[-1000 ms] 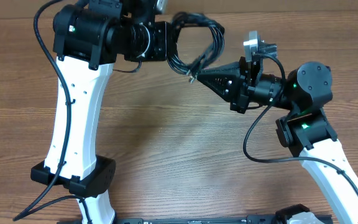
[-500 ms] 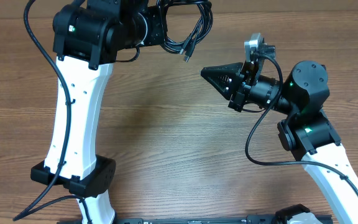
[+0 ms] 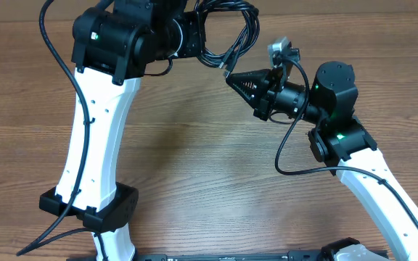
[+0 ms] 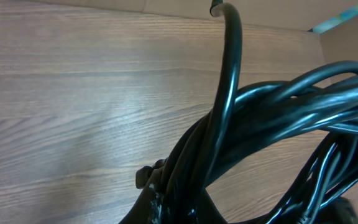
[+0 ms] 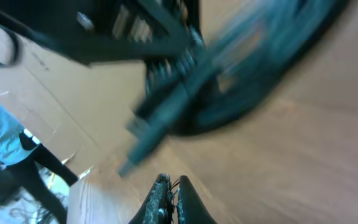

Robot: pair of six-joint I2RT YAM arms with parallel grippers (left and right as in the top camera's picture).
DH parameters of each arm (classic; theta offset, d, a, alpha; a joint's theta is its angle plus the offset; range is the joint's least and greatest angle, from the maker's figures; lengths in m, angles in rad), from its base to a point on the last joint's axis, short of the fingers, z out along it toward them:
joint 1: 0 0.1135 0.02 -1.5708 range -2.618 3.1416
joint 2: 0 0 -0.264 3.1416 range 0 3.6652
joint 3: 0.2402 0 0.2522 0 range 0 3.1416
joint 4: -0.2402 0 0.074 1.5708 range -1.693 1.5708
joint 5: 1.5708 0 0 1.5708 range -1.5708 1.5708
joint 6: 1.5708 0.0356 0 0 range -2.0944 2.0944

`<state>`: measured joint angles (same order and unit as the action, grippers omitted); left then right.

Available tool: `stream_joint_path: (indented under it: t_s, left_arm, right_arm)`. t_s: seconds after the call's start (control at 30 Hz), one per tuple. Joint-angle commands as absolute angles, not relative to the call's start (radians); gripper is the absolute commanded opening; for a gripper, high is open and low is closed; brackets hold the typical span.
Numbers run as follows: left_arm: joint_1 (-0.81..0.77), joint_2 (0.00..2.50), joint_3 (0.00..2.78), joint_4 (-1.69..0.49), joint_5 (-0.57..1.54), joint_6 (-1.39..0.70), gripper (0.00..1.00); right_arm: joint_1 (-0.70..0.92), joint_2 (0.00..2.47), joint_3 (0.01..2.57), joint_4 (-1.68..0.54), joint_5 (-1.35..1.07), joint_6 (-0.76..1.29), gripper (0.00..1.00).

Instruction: Untangle cables

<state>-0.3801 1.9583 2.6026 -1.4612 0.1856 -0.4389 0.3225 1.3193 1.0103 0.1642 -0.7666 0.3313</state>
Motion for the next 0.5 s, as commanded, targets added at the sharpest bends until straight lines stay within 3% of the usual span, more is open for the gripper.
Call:
stream_joint_path:
  t_s: [0.0,0.47]
  left_arm:
    - [-0.385,1.946,2.608,-1.464,0.180,-0.449,0.04]
    - [-0.514,1.946,2.608,-1.489,0.093,-0.450,0.04]
  right_arm:
    - [0.327,1.309,1.034,0.228,-0.767,0.375,0.04]
    - [0.345,1.306,1.095,0.306,-0.756,0.422,0.04]
